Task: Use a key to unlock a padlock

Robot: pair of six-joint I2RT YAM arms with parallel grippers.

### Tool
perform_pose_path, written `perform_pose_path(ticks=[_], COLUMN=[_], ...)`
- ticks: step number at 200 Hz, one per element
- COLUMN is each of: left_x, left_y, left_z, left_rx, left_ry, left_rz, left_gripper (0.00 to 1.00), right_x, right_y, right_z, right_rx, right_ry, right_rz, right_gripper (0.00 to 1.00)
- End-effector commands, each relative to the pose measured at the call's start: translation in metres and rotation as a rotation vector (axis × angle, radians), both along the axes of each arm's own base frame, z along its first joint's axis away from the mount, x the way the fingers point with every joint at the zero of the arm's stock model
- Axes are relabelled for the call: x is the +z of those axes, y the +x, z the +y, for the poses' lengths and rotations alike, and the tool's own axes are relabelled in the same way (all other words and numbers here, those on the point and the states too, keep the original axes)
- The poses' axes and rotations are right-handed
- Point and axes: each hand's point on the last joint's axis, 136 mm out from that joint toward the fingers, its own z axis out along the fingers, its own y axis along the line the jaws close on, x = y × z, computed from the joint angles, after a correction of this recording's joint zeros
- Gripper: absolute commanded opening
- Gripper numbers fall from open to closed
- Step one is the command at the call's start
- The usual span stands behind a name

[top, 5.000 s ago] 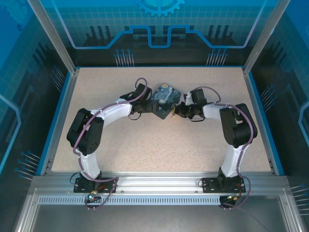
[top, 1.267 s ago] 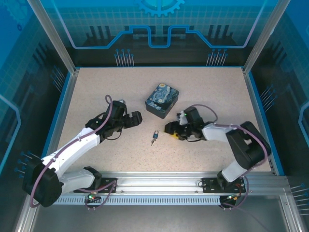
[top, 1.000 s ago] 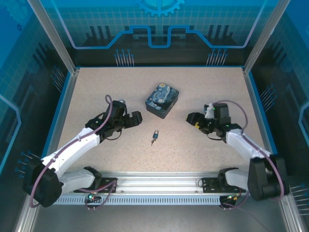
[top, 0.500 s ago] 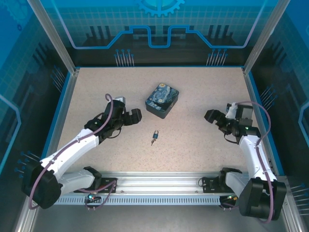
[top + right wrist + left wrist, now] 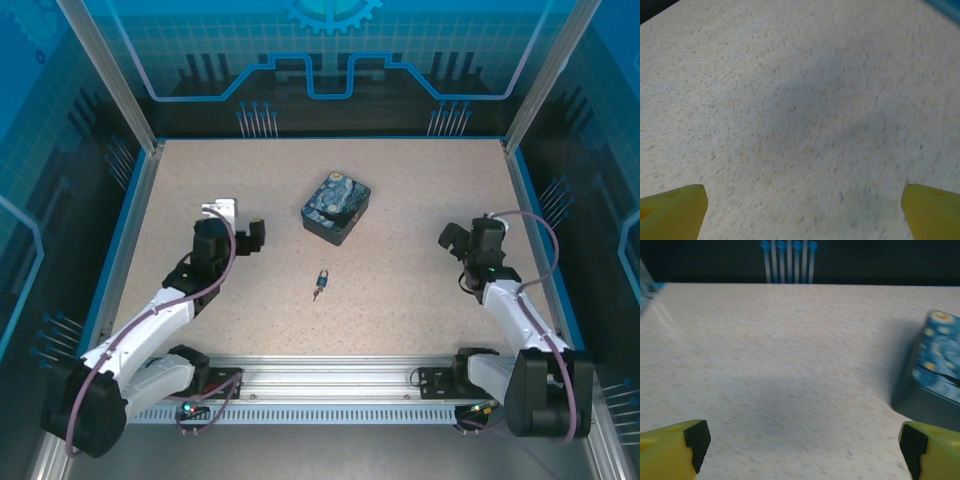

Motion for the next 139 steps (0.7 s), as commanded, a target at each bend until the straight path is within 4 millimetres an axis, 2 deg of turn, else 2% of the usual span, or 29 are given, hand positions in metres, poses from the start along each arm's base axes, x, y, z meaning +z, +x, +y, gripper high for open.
perform_pose_path(ticks=[1,15,37,50,56,73,83,97,116,123,130,139], left_x=[0.004,-0.010,-0.036,-0.045,-0.048,-0.059,-0.065,-0.078,-0.084,-0.087,-0.090,-0.094], left_y=[0.011,0.017,0.026,0.032,0.034,0.042,0.045,0.048,0.048,0.049,0.051,0.050], left_z=[0.033,0.049,0.054,0.053,0.053,0.051,0.051,0.050,0.051,0.052,0.048,0.045], left_rx=[0.062,0.104,0.109,0.111,0.112,0.101,0.097,0.084,0.063,0.061,0.037,0.019], left_ry=[0.079,0.080,0.102,0.093,0.087,0.085,0.079,0.072,0.034,0.026,0.034,0.033], left_rz=[-0.049,-0.034,-0.024,-0.051,-0.071,-0.110,-0.117,-0.106,-0.099,-0.105,-0.128,-0.110], left_gripper=[0.99,0.99,0.99,0.99,0.99,0.99,0.99,0.99,0.99,0.99,0.99,0.99], right_x=[0.033,0.028,0.016,0.003,0.003,0.007,-0.002,-0.001,-0.004,-0.009,-0.006,-0.013], right_y=[0.027,0.039,0.054,0.059,0.062,0.063,0.061,0.060,0.056,0.055,0.058,0.057], right_z=[-0.009,0.001,0.014,0.021,0.024,0.035,0.037,0.048,0.059,0.060,0.054,0.053], right_rx=[-0.019,0.032,0.103,0.146,0.160,0.216,0.229,0.310,0.402,0.417,0.381,0.393], right_ry=[-0.243,-0.316,-0.412,-0.436,-0.448,-0.459,-0.447,-0.425,-0.399,-0.386,-0.405,-0.375], right_rz=[-0.108,-0.092,-0.078,-0.073,-0.093,-0.164,-0.174,-0.220,-0.278,-0.296,-0.352,-0.306], right_gripper=[1.00,1.00,1.00,1.00,1.00,1.00,1.00,1.00,0.99,0.99,0.98,0.98])
